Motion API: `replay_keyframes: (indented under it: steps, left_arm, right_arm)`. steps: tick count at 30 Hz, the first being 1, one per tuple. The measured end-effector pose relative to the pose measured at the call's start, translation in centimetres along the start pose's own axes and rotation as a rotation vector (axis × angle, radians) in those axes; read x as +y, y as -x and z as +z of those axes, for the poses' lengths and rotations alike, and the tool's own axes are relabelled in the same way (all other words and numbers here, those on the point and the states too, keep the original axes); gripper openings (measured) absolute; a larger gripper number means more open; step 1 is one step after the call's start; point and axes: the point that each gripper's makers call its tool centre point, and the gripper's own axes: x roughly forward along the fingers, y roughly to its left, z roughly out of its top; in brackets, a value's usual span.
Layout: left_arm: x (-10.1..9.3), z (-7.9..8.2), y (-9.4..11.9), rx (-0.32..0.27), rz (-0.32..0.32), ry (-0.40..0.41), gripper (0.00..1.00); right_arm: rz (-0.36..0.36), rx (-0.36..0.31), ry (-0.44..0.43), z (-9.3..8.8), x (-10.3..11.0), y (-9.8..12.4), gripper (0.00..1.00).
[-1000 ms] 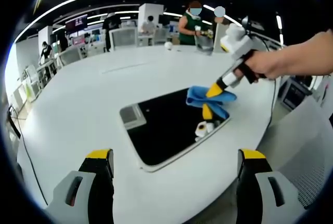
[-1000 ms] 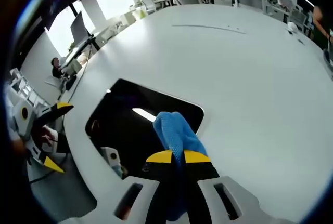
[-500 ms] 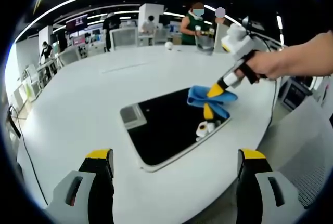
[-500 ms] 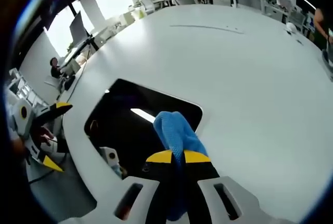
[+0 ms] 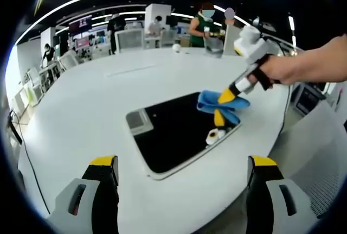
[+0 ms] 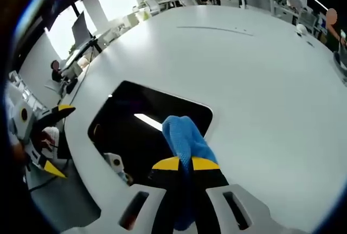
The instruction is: Wipe the mirror surface with the cleaning cloth until all visible marks leave the cleaned area.
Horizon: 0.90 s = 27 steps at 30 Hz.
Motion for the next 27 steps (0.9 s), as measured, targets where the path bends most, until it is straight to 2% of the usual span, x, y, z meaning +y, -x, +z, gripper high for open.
replay_keyframes:
  steps: [20,27]
  left_arm:
    - [-0.1,0.0,0.1,-0.003,-0.001,0.001,0.99]
    - [0.0,-0.1,0.1,-0.003,0.001,0.003,0.99]
  right_arm:
    - [0.006,-0.014,-0.033,-1.6,1.0,0.8,0.0]
    - [-0.001,-0.005,-0.014,-2.3,1.6,1.1,0.0]
